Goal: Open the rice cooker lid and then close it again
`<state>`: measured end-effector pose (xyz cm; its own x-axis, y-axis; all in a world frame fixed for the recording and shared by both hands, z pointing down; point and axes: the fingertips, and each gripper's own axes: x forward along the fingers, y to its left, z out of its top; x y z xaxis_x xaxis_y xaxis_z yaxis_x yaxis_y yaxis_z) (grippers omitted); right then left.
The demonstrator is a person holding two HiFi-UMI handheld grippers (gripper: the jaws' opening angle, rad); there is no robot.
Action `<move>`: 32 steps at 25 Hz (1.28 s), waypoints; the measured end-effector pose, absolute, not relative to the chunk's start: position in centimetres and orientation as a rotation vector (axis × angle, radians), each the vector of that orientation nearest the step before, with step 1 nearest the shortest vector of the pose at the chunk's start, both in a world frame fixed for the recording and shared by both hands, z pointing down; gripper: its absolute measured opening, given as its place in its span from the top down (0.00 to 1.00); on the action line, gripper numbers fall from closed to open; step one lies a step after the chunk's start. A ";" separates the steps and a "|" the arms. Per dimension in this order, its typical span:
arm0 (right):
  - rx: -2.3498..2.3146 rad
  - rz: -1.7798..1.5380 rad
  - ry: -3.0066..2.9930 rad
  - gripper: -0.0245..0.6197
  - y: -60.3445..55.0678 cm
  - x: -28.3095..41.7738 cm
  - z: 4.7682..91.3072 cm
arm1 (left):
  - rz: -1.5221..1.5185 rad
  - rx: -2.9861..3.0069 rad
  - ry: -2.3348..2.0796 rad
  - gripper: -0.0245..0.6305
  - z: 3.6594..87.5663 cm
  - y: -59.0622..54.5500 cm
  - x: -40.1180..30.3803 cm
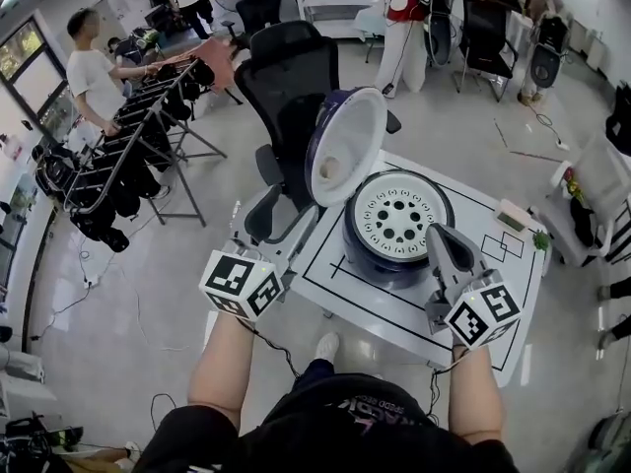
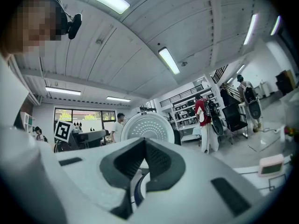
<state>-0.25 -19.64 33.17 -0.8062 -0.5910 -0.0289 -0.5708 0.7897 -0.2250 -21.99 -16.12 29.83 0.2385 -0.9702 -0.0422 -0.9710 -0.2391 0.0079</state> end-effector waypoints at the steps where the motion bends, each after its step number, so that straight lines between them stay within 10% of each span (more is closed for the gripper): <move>1: -0.951 -0.311 2.876 0.96 -20.2 -0.7 33.1 | 0.064 -2.460 1.923 0.53 29.8 -17.0 -22.8; 32: -1.356 -0.289 2.761 0.96 -27.7 -7.5 34.1 | -0.178 -2.687 1.591 0.57 35.1 -36.0 -27.4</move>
